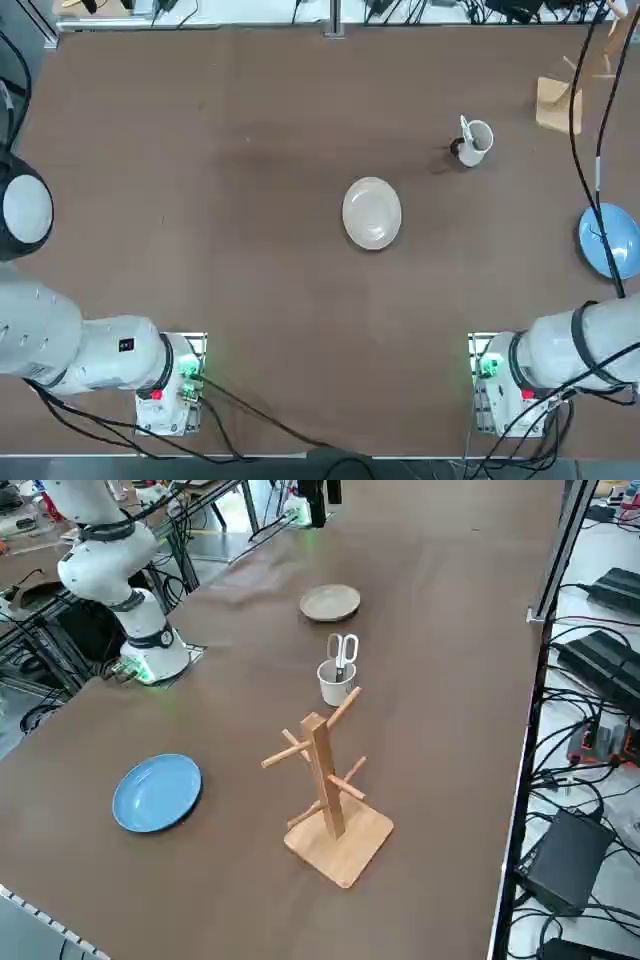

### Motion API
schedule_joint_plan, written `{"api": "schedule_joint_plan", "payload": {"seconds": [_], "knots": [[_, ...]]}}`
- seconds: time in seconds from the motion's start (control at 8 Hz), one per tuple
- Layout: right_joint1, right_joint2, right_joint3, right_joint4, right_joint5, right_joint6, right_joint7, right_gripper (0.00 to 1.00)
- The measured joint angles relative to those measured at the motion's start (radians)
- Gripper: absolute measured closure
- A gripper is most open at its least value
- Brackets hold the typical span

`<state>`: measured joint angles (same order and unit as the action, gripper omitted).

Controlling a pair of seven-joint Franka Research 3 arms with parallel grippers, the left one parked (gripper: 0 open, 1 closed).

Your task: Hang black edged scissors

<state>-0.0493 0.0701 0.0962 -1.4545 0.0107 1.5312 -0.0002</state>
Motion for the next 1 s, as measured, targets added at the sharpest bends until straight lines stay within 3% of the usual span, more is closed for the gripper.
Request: {"api": "schedule_joint_plan", "payload": {"seconds": [0.5, 0.75, 1.0], "knots": [[0.017, -0.003, 0.011, 0.000, -0.021, 0.000, 0.000, 0.00], [0.101, 0.000, 0.016, -0.006, -0.111, -0.001, 0.026, 0.00], [0.208, 0.015, 0.021, -0.038, -0.176, 0.001, 0.157, 0.00]]}}
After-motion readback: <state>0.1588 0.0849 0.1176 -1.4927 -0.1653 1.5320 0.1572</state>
